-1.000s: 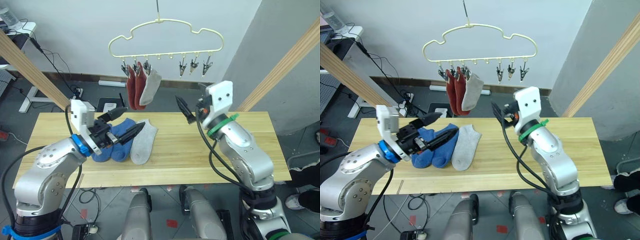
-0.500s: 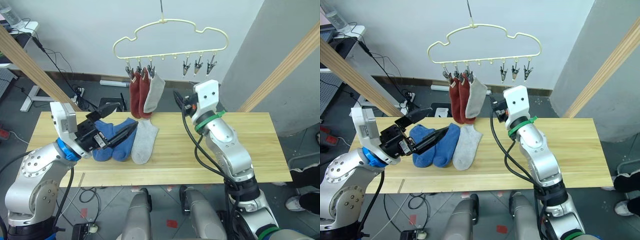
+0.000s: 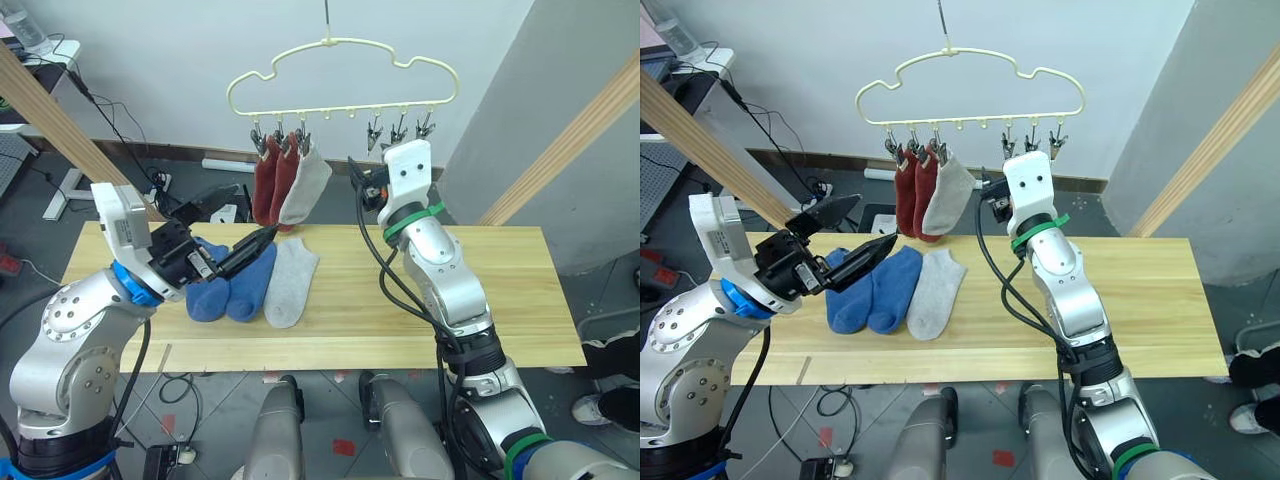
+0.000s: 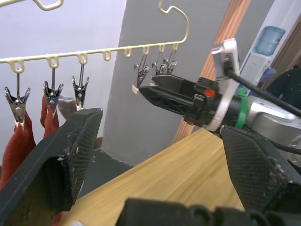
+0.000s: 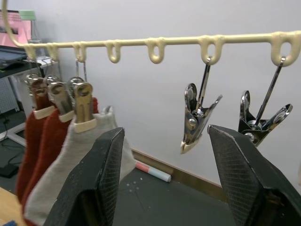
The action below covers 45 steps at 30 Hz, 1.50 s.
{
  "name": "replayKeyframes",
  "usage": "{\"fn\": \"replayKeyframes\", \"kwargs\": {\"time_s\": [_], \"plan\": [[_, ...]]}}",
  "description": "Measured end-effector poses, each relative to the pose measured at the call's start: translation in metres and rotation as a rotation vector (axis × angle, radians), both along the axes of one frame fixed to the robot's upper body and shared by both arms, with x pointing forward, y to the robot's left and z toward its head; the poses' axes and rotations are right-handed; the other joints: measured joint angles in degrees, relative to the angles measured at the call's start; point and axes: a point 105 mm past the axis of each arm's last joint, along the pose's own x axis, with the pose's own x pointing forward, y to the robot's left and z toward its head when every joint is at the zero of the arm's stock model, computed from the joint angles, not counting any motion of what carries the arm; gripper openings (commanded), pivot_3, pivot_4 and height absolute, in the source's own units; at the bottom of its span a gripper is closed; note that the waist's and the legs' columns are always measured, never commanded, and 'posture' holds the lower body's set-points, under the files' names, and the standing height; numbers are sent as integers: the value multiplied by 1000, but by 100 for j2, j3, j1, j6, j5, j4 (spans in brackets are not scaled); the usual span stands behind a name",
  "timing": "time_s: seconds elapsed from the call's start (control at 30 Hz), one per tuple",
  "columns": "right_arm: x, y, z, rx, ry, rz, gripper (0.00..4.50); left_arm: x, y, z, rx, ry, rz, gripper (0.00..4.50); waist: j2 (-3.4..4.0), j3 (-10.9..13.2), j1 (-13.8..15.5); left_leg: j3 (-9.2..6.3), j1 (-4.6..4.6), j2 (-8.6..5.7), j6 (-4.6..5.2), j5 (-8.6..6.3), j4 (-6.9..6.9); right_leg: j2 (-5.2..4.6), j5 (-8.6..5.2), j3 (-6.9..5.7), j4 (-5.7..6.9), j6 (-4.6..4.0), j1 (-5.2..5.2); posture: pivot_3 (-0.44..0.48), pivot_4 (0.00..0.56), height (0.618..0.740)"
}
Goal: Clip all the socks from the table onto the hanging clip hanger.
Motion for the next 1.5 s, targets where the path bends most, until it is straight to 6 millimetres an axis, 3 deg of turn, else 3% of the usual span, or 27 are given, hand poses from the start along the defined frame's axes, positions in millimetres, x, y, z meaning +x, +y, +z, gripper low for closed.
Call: {"fn": "replayKeyframes", "kwargs": {"time_s": [0.4,1.5], "plan": [[12,-2,10,26,-8,-17,2949,0,-5,-1,-7,4,-3,4500,0,0,48,-1,0,0,0,0,1,0,0,-1,1,-1,0,113,319,740],[12,6,18,48,-35,9,2949,5,-5,-1,-40,31,29,4500,1,1,51,-2,0,0,1,0,0,0,0,-2,0,-1,0,123,329,740]]}}
